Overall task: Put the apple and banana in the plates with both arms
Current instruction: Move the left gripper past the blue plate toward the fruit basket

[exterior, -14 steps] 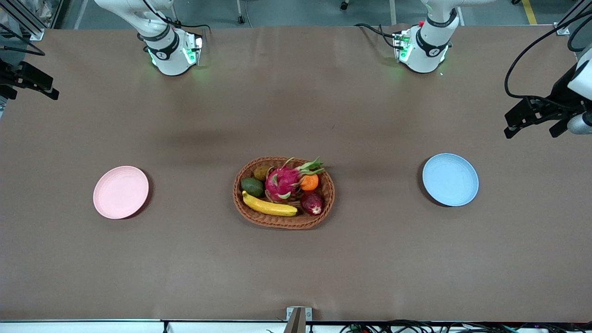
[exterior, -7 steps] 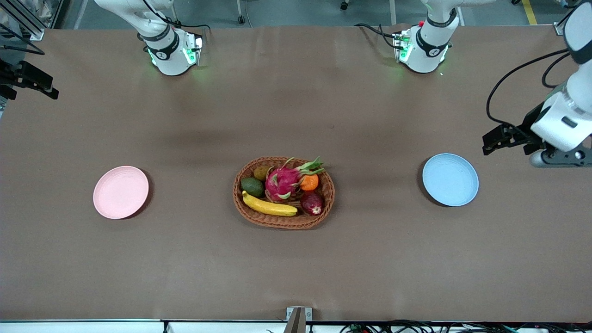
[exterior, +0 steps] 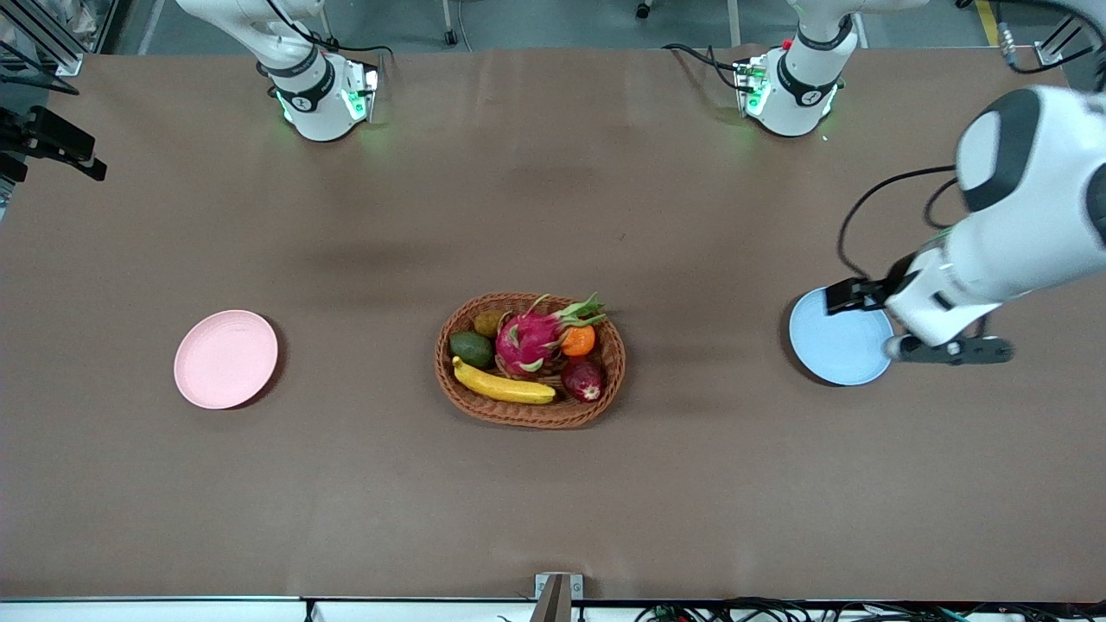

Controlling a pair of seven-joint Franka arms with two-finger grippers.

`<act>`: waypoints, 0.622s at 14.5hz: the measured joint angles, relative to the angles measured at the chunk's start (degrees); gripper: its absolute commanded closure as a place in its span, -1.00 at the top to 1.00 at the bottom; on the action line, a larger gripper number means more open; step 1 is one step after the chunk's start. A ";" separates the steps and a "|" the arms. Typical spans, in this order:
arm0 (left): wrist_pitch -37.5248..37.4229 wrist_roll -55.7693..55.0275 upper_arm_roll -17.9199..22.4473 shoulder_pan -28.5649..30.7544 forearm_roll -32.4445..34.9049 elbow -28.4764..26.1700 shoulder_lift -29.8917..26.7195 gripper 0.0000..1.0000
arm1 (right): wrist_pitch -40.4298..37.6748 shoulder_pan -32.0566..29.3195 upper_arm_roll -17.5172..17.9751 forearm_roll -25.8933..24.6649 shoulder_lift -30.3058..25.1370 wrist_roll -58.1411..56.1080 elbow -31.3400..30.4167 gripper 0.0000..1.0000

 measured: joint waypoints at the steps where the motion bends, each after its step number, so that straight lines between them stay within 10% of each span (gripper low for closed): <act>1: 1.80 -3.71 -0.11 -2.12 -0.35 0.52 1.93 1.00 | -0.01 0.00 -0.02 0.00 0.25 0.00 -0.01 1.00; 9: 18.14 -26.84 -0.40 -15.23 -0.46 6.67 16.13 1.00 | 6.79 -0.08 -0.50 -1.75 9.88 -0.01 -0.05 1.00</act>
